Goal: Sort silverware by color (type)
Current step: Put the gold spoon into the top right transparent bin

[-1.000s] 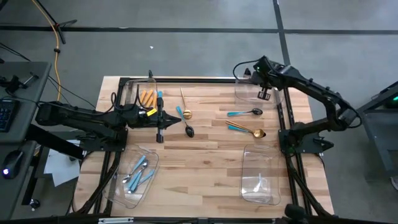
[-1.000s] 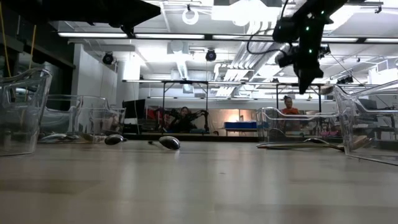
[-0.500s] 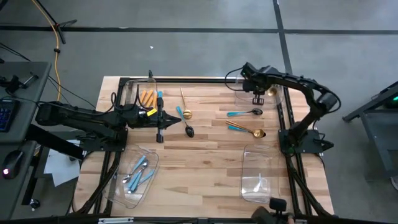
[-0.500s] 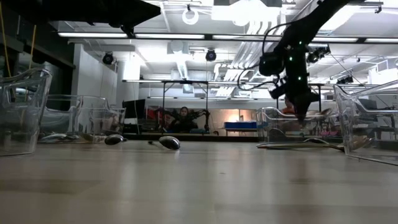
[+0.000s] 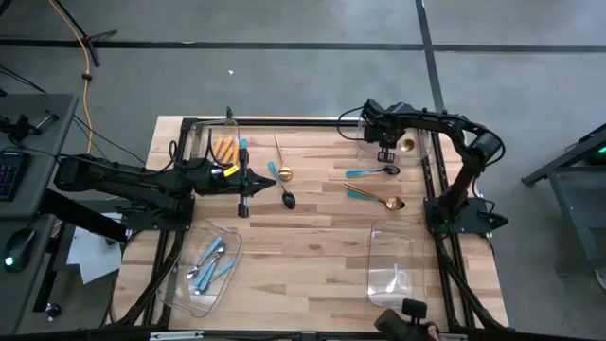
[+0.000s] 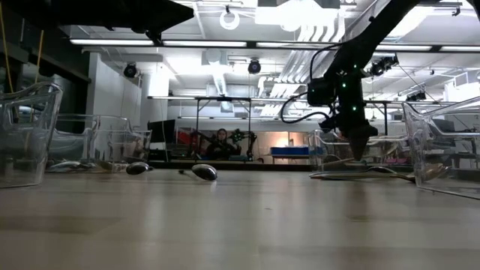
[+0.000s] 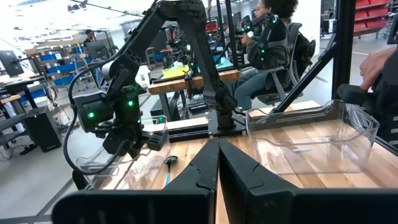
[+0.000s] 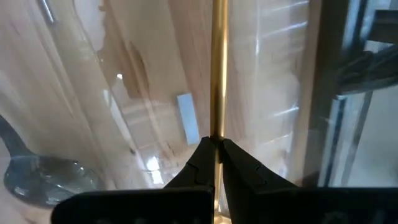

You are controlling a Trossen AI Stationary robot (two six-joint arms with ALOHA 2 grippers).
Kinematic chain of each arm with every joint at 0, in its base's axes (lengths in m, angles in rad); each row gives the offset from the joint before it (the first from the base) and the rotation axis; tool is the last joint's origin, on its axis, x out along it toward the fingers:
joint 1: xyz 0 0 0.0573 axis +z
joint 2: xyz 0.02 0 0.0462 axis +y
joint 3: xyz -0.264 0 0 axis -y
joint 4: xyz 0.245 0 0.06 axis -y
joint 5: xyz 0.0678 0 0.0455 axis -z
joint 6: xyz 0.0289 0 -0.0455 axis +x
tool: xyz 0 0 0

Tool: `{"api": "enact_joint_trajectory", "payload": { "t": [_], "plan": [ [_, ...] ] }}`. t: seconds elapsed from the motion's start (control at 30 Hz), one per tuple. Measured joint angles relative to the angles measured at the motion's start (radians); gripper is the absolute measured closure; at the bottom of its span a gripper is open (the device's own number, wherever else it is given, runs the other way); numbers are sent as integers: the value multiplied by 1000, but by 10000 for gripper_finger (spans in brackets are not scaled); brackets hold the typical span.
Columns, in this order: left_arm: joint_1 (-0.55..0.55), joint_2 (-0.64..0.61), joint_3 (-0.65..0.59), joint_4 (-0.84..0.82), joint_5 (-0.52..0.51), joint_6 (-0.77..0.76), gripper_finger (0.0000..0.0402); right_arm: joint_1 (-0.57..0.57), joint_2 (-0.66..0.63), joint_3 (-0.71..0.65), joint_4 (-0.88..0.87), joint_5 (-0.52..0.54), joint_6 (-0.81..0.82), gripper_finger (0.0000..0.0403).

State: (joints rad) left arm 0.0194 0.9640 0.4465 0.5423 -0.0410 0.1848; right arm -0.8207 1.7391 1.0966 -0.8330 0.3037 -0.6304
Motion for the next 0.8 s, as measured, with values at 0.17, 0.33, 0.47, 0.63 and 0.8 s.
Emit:
{"api": "enact_joint_trajectory", "payload": {
  "t": [0.17, 0.33, 0.47, 0.63, 0.8],
  "plan": [
    [0, 0, 0, 0, 0, 0, 398, -4, 30, 0, 1, -23, 8, 403],
    [0, 0, 0, 0, 0, -1, 398, -11, 36, -1, 23, -38, 24, 403],
    [0, 0, 0, 0, 0, -1, 398, -12, 36, -1, 26, -44, 26, 403],
    [0, 0, 0, 0, 0, -1, 398, -12, 36, -1, 27, -44, 27, 402],
    [0, 0, 0, 0, 0, -1, 398, -12, 36, -1, 28, -43, 27, 389]
  ]
}}
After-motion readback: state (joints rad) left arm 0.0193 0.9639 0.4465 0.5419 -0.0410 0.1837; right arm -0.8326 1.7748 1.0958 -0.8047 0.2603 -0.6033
